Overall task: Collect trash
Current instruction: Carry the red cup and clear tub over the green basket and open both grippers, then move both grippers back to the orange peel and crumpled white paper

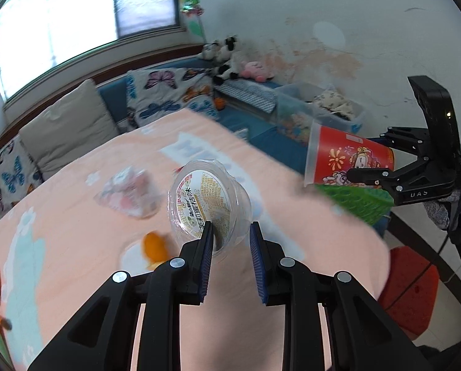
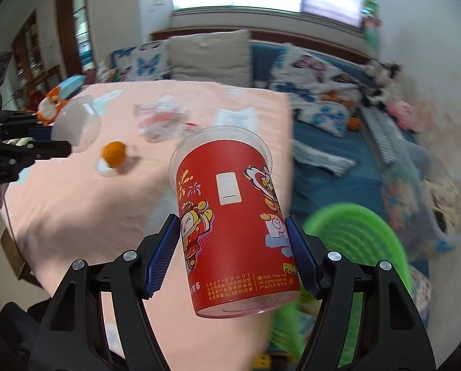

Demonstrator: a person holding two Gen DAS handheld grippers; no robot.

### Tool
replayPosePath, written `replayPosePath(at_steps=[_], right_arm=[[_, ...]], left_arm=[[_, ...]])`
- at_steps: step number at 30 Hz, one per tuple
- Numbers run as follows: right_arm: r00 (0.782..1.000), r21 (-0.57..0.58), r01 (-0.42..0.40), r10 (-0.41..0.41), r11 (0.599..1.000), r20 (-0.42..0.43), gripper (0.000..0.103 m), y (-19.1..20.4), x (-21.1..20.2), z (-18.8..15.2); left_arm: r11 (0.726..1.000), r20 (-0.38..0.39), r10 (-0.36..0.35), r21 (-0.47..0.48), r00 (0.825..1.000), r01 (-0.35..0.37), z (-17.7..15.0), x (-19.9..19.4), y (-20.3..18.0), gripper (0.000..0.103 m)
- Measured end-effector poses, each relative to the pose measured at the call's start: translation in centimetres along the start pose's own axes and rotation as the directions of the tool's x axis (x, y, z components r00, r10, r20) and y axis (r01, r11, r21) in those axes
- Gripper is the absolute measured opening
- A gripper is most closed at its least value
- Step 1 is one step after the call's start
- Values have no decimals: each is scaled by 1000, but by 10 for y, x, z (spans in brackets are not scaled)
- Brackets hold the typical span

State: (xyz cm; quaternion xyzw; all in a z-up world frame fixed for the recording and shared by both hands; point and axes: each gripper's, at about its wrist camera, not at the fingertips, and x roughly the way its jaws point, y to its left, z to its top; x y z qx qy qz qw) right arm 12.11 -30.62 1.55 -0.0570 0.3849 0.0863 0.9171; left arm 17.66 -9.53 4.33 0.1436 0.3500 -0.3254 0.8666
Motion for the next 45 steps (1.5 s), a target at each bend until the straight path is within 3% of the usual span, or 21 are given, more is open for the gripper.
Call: replayPosePath(at_steps=[7,15,25,40,41,44,45], right_arm=[[992,133,125,-123,983,-24,69,-69,-23,-39],[992,277,130,-127,952,-26,72,-119,-22,-66],[988,312,150,-157,938,-3,72,-134,-44,-82],[977,336,186,-210,923,35,72,-144,-84,-105],[977,338,185,-209,923,36,72,-144,-86,-107],[977,342,183,-208,922,38,73,-144,-88,-110],[978,343,182,-207,922,37,73,-143,-88,-111]], left_arm=[[995,6,-86,56,996,86,33,18,-54,24],[980,-3,-159,125,987,158,71,41,-114,23],[956,-39,-227,179,973,231,103,77,-170,24],[927,-155,-310,169,938,334,118,141,-227,25],[927,-158,-314,162,936,338,118,144,-229,26],[927,-150,-317,158,937,339,115,147,-233,50],[925,-147,-321,162,936,343,113,147,-234,51]])
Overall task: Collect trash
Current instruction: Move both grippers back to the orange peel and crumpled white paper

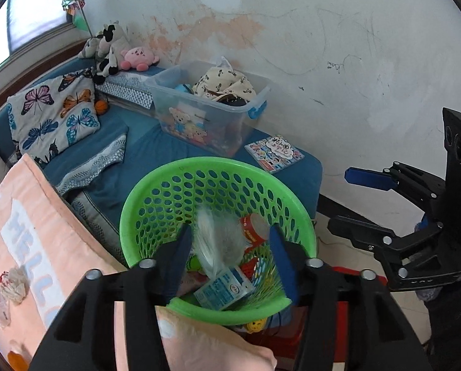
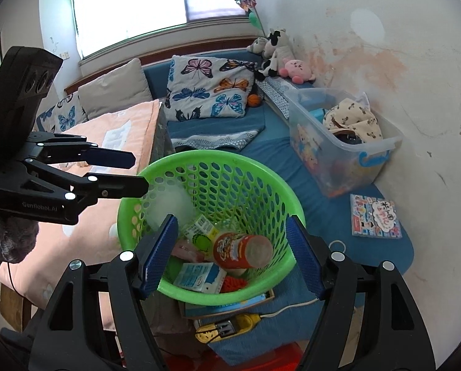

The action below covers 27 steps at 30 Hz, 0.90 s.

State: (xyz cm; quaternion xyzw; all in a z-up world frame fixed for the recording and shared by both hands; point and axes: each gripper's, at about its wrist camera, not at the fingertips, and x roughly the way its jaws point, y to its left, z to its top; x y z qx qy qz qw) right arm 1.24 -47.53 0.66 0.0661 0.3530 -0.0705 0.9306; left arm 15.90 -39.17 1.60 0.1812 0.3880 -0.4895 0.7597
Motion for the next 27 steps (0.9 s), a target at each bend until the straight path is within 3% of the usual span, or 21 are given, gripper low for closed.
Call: replayPosePath(at_steps=[8,14,22,27], right_arm=[[1000,-6,-19,19,1000,-7,73,10,4,-1],[998,-41,-60,60,997,5,73,34,5,3],[992,-116,-128,129,985,3,74,84,13,12],[986,-161,-166,167,973,-12,74,114,23,17]], left_arm=[[999,-5,37,-30,999,-37,-18,-14,16,52],[987,20,142,-75,990,-140,-43,-49,42,53],[948,35,262,-195,964,-251,-88,-100,88,55],[905,31,363,-251,931,-345,-120,-130,117,55]])
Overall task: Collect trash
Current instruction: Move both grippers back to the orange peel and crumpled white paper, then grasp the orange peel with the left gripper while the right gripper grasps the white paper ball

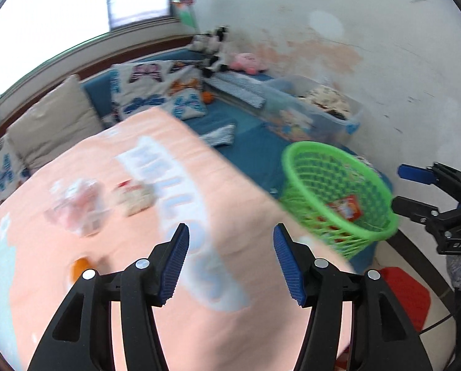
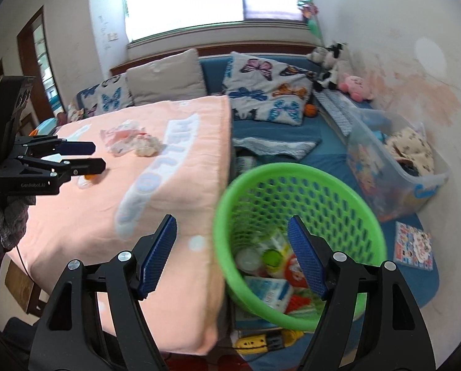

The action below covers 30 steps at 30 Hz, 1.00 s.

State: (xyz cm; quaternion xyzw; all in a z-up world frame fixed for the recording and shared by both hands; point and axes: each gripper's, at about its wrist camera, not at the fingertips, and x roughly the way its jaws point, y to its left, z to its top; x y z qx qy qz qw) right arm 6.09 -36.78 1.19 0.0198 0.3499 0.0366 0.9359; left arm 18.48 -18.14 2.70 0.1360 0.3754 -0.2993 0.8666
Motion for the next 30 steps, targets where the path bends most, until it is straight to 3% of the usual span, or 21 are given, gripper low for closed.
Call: replayPosePath(at_steps=[5,14,23,30], right_arm=[[999,-40,-34,34,999,-14,74,26,17,11],[996,-106,-89,86,990,-39,74,69,47,31],[990,-146,-130,121,981,-66,74,96,77,49],[986,-169,-150,136,974,-91,74,113,102,58]], left_arm=[[993,0,93,-70,996,-93,-18,-10,46,55],[954,-55,213,-201,975,-220,-50,-5,125,55],[937,-119,220,-249,968,-244,-65,21,155,55],[943,-138,204,-238,969,-232,-67,38,158,55]])
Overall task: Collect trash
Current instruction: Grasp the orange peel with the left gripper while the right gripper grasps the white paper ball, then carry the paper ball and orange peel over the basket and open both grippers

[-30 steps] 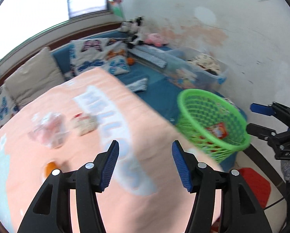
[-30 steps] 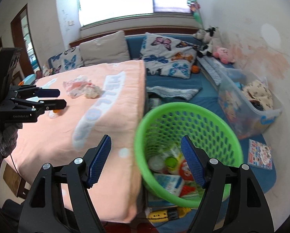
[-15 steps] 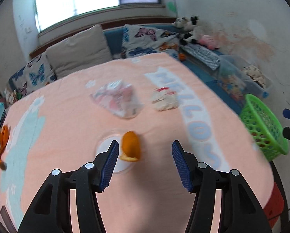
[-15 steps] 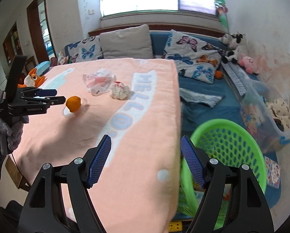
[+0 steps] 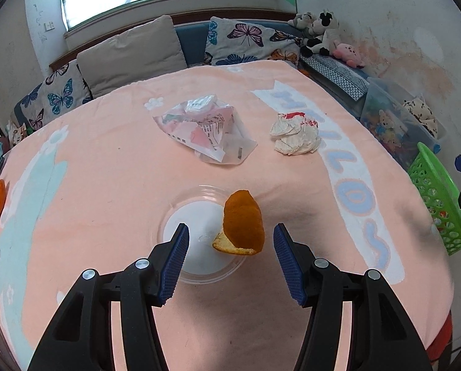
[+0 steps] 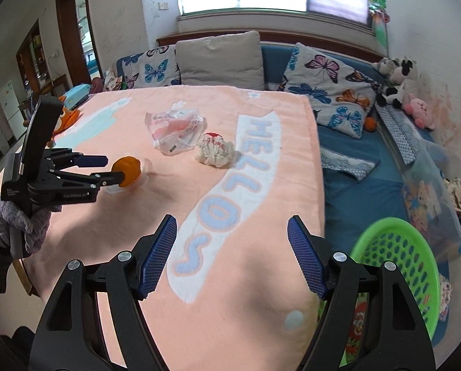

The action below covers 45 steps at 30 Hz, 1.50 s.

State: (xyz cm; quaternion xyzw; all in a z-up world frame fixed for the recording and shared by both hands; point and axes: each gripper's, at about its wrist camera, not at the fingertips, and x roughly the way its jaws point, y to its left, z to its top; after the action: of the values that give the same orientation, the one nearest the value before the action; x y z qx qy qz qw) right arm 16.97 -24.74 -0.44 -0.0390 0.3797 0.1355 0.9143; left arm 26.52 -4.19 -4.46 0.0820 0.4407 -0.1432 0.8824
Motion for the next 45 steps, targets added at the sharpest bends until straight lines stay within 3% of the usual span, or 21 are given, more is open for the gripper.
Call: replayPosePath(at_steps=[5,10,18,37,45], right_arm=[[1000,-4,-19,19,1000,-24,74,5,24,11],[998,-8,-37,36,999,-41,74,11,47,22],[996,-9,-64,63,998,-66,74,22,90,44],[992,166,-56,73,984,-103,74,4,177,76],[989,149,-49,68,988,-129,56,6,188,77]], left_arm=[[1000,-16,-5,-8,1000,5,2,11,4,49],[998,-4,-63,2,998,63,3,10,4,27],[995,5,-99,-23,995,99,2,6,10,16],[982,78,-159,-94,984,166,4,-27,46,14],[982,75,-164,-87,984,170,4,-26,46,14]])
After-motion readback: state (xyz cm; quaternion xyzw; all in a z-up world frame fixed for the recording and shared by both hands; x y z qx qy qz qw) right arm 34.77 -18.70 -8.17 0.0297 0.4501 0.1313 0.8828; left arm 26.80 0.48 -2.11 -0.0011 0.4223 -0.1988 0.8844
